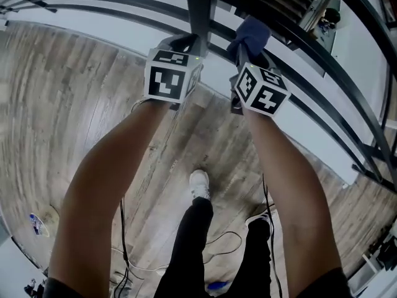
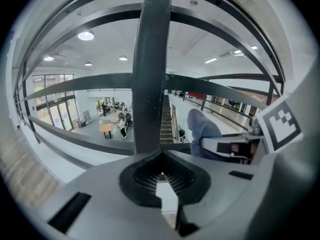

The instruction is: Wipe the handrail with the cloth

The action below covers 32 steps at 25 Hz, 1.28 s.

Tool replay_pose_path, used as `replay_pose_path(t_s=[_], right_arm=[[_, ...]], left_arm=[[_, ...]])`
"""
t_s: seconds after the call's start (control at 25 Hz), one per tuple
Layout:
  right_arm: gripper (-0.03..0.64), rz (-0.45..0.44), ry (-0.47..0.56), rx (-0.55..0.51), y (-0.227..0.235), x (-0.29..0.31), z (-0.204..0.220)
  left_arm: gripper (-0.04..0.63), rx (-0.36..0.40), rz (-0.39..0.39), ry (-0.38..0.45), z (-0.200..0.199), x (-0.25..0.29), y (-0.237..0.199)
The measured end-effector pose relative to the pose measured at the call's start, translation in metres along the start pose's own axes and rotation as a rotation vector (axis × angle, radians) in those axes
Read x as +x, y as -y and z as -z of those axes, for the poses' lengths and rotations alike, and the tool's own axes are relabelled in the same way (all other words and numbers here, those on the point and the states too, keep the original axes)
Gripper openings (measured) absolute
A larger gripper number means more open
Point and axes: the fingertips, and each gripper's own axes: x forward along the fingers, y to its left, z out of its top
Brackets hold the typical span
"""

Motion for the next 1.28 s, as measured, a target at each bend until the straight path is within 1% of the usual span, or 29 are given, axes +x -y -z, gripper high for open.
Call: replay_pose_path(t_s=[0.12, 0.16, 0.28, 0.32, 0.4, 0.52, 0.68, 0.76, 0.84, 0.96, 1.04, 1.28], right_arm=[[0.092, 0.024, -0.037, 0.007, -0.011, 0.027, 0.001], [0.094, 0.029, -0.041, 0.000, -0.014, 0.034, 0.000], [0.092, 0.018, -0.063, -0.045, -0.026, 0.049, 0.005], [0.094, 0.010, -0.071, -0.068, -0.031, 0.053, 0.007], [0.094, 0.002, -0.071, -0.071, -0.038, 0.060, 0.010], [0.092, 0.031, -0.093, -0.068, -0.039, 0.066, 0.012], [0.092, 0.078, -0.161, -0.110, -0.038, 0.072, 0.011], [0.092, 0.085, -0.171, -0.117, -0.035, 0.070, 0.012], [0.092, 0.082, -0.168, -0.128, -0.031, 0.066, 0.012], [0.091, 0.093, -0.170, -0.106, -0.008, 0.051, 0.011], [0.091, 0.120, -0.174, -0.079, 0.017, 0.036, 0.012], [0.091, 0.170, -0.171, -0.056, 0.075, -0.009, 0.016]], left_arm=[[0.002, -0.045, 0.012, -0.015, 0.004, 0.003, -0.012], [0.002, -0.043, 0.005, -0.017, 0.005, 0.004, -0.018], [0.002, 0.022, -0.038, -0.037, 0.010, 0.005, -0.034], [0.002, 0.026, -0.048, -0.042, 0.010, 0.005, -0.038], [0.002, 0.016, -0.043, -0.041, 0.006, 0.007, -0.039], [0.002, 0.028, -0.031, -0.049, 0.010, 0.006, -0.031], [0.003, -0.008, -0.031, -0.066, 0.022, 0.001, -0.035], [0.002, -0.014, -0.040, -0.071, 0.028, 0.000, -0.039], [0.002, -0.043, -0.036, -0.065, 0.028, -0.001, -0.036], [0.002, -0.108, -0.019, -0.033, 0.019, -0.001, -0.013], [0.002, -0.120, -0.007, -0.019, 0.013, 0.000, 0.010], [0.002, -0.068, 0.020, -0.026, 0.007, 0.005, 0.067]])
